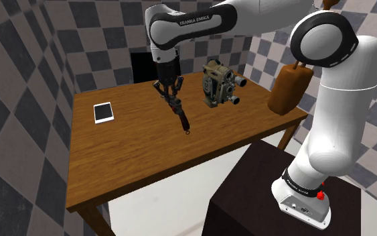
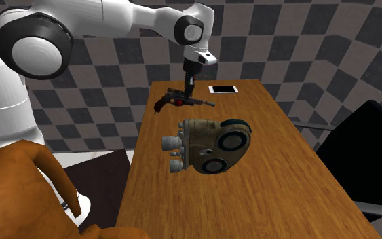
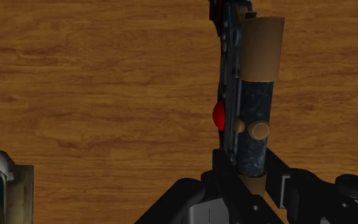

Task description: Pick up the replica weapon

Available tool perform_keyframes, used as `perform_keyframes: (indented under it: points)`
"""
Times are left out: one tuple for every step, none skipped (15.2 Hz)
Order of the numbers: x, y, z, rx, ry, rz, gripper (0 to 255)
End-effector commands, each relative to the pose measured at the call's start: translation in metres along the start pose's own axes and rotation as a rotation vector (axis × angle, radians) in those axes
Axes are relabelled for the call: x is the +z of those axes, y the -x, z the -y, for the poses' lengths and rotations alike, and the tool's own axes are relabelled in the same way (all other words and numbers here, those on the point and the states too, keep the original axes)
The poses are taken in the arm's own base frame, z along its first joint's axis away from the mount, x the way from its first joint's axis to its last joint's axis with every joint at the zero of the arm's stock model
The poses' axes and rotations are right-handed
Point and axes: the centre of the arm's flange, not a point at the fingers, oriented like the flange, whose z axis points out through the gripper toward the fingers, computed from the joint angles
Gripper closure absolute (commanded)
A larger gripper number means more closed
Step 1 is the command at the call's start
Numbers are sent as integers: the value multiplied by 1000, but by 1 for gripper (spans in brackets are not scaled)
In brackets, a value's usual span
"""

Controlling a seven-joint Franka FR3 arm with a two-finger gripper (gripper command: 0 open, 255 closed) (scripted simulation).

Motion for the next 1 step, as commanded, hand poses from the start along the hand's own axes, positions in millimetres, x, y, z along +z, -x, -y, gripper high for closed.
perform_keyframes:
  points:
    - [-4, 0, 0, 0, 0, 0, 255]
